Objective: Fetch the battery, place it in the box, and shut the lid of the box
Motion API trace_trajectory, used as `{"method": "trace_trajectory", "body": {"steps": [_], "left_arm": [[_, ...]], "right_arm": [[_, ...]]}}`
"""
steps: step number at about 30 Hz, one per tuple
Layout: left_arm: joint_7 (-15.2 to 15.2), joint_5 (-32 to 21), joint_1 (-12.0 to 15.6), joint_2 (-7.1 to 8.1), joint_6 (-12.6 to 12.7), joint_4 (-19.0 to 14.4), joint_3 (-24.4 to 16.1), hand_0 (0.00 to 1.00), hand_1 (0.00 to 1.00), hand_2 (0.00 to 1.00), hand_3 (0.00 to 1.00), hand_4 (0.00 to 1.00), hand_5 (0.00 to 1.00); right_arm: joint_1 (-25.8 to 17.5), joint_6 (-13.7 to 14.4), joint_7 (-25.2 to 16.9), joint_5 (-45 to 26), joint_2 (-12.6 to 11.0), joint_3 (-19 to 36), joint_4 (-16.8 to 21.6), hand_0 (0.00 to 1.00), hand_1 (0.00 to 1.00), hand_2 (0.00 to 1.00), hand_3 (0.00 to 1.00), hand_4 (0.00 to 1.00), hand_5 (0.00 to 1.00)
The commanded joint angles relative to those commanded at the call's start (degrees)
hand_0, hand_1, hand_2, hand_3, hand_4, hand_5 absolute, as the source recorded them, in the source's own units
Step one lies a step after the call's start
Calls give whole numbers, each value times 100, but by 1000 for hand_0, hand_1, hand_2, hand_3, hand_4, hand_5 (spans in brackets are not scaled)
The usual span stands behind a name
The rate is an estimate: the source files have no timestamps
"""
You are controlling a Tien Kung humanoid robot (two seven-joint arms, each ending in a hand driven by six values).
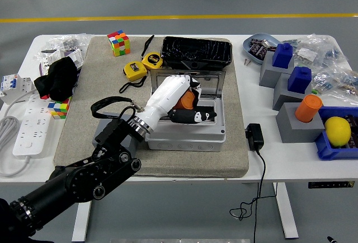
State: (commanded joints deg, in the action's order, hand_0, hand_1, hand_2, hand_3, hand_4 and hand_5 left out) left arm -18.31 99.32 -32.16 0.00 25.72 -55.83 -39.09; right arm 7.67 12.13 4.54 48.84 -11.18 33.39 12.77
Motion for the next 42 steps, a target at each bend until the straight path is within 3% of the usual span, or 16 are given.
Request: {"method": "trace_trajectory", "body": {"steps": [5, 6, 11, 12, 17, 18, 23, 24, 26, 29, 30, 35, 36, 38, 41, 42], "left_arm": [[35, 17, 2, 0, -294, 14, -32, 168, 81, 130, 152, 998, 541], [46, 28, 4, 0, -339, 16, -38, 512, 562, 513, 493, 998, 610], [131, 114, 24, 0, -565, -25, -83, 512, 562, 513, 493, 998, 610], [155, 143, 32, 0, -612, -57, -97, 855, 841, 740, 695, 998, 673], [276, 352, 70, 0, -780, -370, -143, 855, 841, 740, 695, 998, 673], [290, 372, 76, 0, -784, -422, -151, 998, 998, 916, 779, 998, 727], [366, 581, 170, 5, -705, -1214, -221, 998, 998, 916, 779, 998, 727], [383, 575, 195, 22, -758, -1426, -255, 636, 713, 639, 617, 998, 716], [442, 519, 236, 67, -885, -1778, -316, 636, 713, 639, 617, 998, 716], [786, 203, 317, 165, -1408, -2364, -440, 636, 713, 639, 617, 998, 716], [924, 7, 348, 191, -1620, -2554, -498, 385, 528, 538, 551, 998, 715], [1682, -1172, 451, 210, -2774, -3168, -937, 385, 528, 538, 551, 998, 715], [1763, -1433, 451, 199, -2956, -3210, -1037, 444, 622, 603, 597, 998, 724], [1789, -1917, 437, 164, -3094, -3195, -1236, 444, 622, 603, 597, 998, 724], [1730, -2619, 397, 107, -3035, -3059, -1524, 444, 622, 603, 597, 998, 724], [1687, -2842, 371, 91, -2950, -2974, -1618, 571, 706, 678, 660, 998, 734]], "right_arm": [[5, -2, 0, -8, -1, -9, -3, 752, 692, 705, 738, 998, 998], [6, -2, 0, -11, -1, -11, -4, 752, 692, 705, 738, 998, 998], [4, -7, 0, -14, 0, -18, -2, 752, 692, 705, 738, 998, 998], [4, -8, 1, -13, 1, -21, -2, 752, 692, 705, 738, 998, 998], [-7, -9, 3, -14, 3, -29, -2, 752, 692, 705, 738, 998, 998], [-6, -9, 4, -15, 3, -30, -2, 752, 691, 705, 738, 998, 998], [-5, -6, 6, -3, 3, -9, -1, 752, 691, 705, 738, 998, 998], [-8, -5, 5, 3, 3, 5, -1, 752, 692, 705, 738, 998, 998], [-12, -4, 7, 12, 5, 20, 1, 752, 692, 705, 738, 998, 998], [-16, 0, 9, 18, 7, 43, -2, 752, 692, 705, 738, 998, 998], [-17, 1, 10, 19, 9, 47, -3, 752, 692, 705, 738, 998, 998], [-25, 4, 16, 29, 21, 63, -4, 752, 692, 705, 738, 998, 998], [-23, 4, 17, 27, 23, 60, -4, 750, 692, 705, 738, 998, 998], [-19, 2, 18, 28, 25, 57, -3, 750, 692, 705, 738, 998, 998], [-12, -3, 18, 33, 28, 66, 3, 750, 692, 705, 738, 998, 998], [-10, -4, 17, 34, 28, 69, 5, 753, 692, 705, 738, 998, 998]]}}
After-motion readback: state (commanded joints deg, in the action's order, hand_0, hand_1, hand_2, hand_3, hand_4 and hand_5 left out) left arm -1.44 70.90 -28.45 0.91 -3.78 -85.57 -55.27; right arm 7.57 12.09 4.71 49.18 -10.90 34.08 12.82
